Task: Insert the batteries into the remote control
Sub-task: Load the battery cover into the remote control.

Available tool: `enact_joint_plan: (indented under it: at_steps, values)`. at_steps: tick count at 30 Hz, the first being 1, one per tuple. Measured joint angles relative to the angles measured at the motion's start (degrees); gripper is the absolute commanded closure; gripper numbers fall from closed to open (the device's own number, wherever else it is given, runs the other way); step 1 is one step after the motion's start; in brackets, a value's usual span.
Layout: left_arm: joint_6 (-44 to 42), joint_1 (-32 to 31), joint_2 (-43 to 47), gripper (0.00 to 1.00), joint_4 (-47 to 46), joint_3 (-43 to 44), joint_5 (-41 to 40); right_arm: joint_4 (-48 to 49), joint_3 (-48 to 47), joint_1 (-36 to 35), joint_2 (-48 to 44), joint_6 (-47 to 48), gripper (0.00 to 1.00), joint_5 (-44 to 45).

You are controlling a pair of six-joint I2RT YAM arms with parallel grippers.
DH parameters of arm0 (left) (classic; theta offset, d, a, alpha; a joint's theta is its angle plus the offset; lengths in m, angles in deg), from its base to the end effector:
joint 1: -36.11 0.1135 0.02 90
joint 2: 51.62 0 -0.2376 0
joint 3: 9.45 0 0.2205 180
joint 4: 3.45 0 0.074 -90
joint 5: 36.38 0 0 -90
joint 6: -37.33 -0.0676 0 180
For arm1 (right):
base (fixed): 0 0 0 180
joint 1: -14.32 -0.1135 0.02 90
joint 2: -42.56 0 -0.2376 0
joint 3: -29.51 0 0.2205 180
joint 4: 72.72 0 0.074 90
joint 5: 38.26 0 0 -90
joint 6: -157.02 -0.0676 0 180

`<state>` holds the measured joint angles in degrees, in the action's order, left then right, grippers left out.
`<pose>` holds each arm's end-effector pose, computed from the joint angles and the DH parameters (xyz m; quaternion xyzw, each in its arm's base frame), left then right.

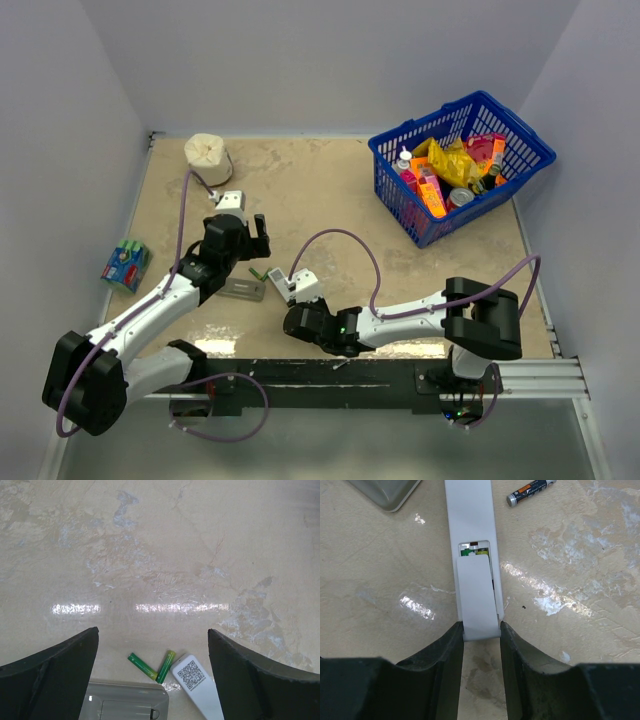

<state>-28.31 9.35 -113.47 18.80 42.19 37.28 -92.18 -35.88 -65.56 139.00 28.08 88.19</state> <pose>0.2247 -0.0920 0.2094 -0.0502 0.8689 -0.0932 0.4835 0.0953 0.3052 0.1368 -0.2137 0.8745 0.1264 0.4167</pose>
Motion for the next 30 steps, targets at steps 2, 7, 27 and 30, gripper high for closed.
enact_joint_plan:
  at_steps: [2,7,27,30]
  values:
    - [0.0,0.0,0.0,0.06,0.0,0.0,0.0,0.0,0.0,0.0,0.0,0.0,0.64,0.0]
    - [0.0,0.0,0.0,0.06,0.0,0.0,0.0,0.02,0.0,0.0,0.0,0.02,0.61,-0.15]
    - [0.02,0.0,0.0,0.06,0.0,0.0,0.0,0.02,-0.22,0.0,0.0,-0.13,0.57,-1.4]
    - [0.02,0.0,0.0,0.06,0.0,0.0,0.0,0.02,-0.22,0.0,0.0,-0.13,0.56,-1.29]
